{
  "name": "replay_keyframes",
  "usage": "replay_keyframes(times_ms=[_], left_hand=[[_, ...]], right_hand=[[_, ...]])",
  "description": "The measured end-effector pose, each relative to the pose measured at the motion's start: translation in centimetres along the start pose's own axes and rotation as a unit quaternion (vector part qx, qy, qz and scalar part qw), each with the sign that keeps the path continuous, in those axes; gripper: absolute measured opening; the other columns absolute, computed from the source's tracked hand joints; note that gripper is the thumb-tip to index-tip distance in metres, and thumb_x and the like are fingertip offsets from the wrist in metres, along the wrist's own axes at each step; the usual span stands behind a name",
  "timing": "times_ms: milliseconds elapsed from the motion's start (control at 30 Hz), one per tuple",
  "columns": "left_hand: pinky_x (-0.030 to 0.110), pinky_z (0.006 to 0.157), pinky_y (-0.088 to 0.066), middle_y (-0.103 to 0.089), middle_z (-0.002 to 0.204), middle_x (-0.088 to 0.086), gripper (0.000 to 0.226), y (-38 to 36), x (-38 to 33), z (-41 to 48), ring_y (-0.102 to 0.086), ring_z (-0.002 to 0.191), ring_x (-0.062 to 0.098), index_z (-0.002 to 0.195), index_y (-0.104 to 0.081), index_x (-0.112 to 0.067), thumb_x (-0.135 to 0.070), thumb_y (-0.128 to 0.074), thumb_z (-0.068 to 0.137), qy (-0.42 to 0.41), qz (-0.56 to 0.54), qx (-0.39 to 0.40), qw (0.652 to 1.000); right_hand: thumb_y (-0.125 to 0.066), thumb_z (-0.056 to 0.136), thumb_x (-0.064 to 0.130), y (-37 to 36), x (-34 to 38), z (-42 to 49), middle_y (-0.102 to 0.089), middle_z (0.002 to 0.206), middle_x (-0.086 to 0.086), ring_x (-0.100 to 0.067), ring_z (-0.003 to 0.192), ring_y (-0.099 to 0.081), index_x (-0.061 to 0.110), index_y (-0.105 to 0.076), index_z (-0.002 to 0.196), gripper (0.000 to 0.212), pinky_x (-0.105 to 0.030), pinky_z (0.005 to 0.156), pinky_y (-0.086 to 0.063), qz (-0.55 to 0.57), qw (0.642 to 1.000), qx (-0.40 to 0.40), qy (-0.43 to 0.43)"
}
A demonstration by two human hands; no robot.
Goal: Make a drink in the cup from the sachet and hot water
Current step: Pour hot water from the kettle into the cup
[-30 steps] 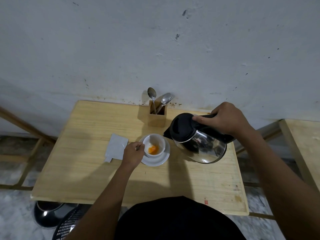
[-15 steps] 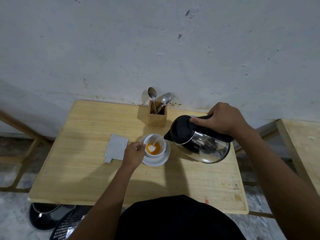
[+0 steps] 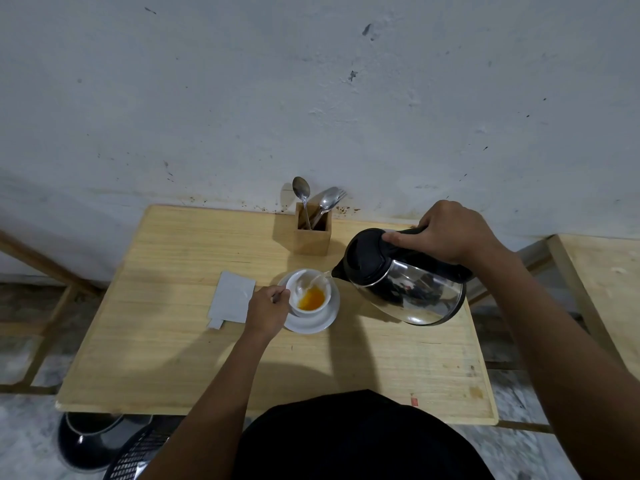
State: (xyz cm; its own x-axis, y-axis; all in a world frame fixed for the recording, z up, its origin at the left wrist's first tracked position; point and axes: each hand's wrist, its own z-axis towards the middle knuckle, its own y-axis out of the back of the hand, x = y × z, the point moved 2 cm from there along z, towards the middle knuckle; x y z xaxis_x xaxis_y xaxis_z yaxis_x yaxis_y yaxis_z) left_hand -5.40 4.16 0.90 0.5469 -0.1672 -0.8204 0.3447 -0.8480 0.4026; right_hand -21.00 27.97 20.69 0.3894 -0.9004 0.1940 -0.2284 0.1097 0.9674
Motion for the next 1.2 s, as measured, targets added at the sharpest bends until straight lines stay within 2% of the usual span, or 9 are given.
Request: replay_keyframes(times_ms=[100,233,367,500,633,800,1200], left_hand=[[0.048,0.088,-0.055,-0.064,0.096,0.003,0.024,0.0,0.1,0.1,-0.067,0.093,0.032,0.108,-0.067,-0.008,-0.022,-0.055,0.093,-0.001,0.001,-0.001,1.0],[0.047,0.089,-0.055,-0.064,0.097,0.003,0.024,-0.1,0.0,0.1,-0.067,0.094,0.031,0.107,-0.068,-0.009,-0.022,-0.054,0.093,0.0,0.003,0.001,1.0],[0.048,0.089,-0.055,-0.067,0.102,0.008,0.024,-0.1,0.0,0.1,-0.067,0.095,0.032,0.108,-0.068,-0.008,-0.022,-0.054,0.093,0.002,0.008,-0.001,1.0],[0.049,0.089,-0.055,-0.065,0.098,0.004,0.025,0.0,-0.1,0.0,-0.067,0.094,0.031,0.108,-0.068,-0.007,-0.022,-0.055,0.093,0.0,0.01,0.0,1.0],[0.048,0.088,-0.055,-0.069,0.104,0.01,0.025,0.0,-0.1,0.0,-0.067,0.094,0.031,0.108,-0.068,-0.008,-0.023,-0.055,0.092,0.0,0.016,0.001,1.0],[0.048,0.087,-0.056,-0.069,0.099,0.009,0.024,0.0,-0.3,0.0,-0.068,0.091,0.031,0.106,-0.069,-0.009,-0.023,-0.055,0.092,-0.002,0.019,0.0,1.0],[0.05,0.086,-0.055,-0.067,0.092,0.007,0.023,0.2,-0.5,-0.1,-0.067,0.09,0.033,0.104,-0.069,-0.005,-0.019,-0.054,0.093,-0.014,0.028,0.008,0.999]], right_hand=[[-0.055,0.06,0.086,0.2,-0.2,0.0,-0.032,0.04,0.0,-0.019,0.042,-0.038,0.011,-0.041,0.045,0.078,-0.027,0.048,-0.03,-0.003,1.0,0.003,-0.006],[-0.055,0.061,0.086,0.5,-0.2,0.0,-0.029,0.04,0.001,-0.019,0.041,-0.036,0.012,-0.035,0.044,0.078,-0.026,0.048,-0.028,-0.006,1.0,0.005,-0.012],[-0.057,0.064,0.084,0.9,0.0,-0.2,-0.029,0.04,0.001,-0.019,0.042,-0.036,0.013,-0.034,0.044,0.077,-0.026,0.048,-0.028,-0.016,1.0,0.001,-0.019],[-0.058,0.064,0.084,1.3,-0.1,-0.3,-0.031,0.04,0.001,-0.02,0.041,-0.037,0.013,-0.034,0.045,0.077,-0.026,0.048,-0.029,-0.016,1.0,-0.005,-0.022],[-0.058,0.064,0.084,1.9,0.0,-0.4,-0.031,0.039,0.001,-0.02,0.041,-0.038,0.013,-0.034,0.044,0.077,-0.027,0.049,-0.03,-0.014,1.0,-0.006,-0.021],[-0.058,0.062,0.084,2.3,0.1,-0.4,-0.033,0.04,0.001,-0.019,0.042,-0.038,0.012,-0.037,0.046,0.077,-0.027,0.049,-0.03,-0.013,1.0,-0.003,-0.019],[-0.058,0.062,0.084,3.2,0.4,-0.9,-0.03,0.039,0.003,-0.019,0.041,-0.037,0.015,-0.03,0.043,0.078,-0.026,0.049,-0.029,-0.017,1.0,-0.005,-0.022]])
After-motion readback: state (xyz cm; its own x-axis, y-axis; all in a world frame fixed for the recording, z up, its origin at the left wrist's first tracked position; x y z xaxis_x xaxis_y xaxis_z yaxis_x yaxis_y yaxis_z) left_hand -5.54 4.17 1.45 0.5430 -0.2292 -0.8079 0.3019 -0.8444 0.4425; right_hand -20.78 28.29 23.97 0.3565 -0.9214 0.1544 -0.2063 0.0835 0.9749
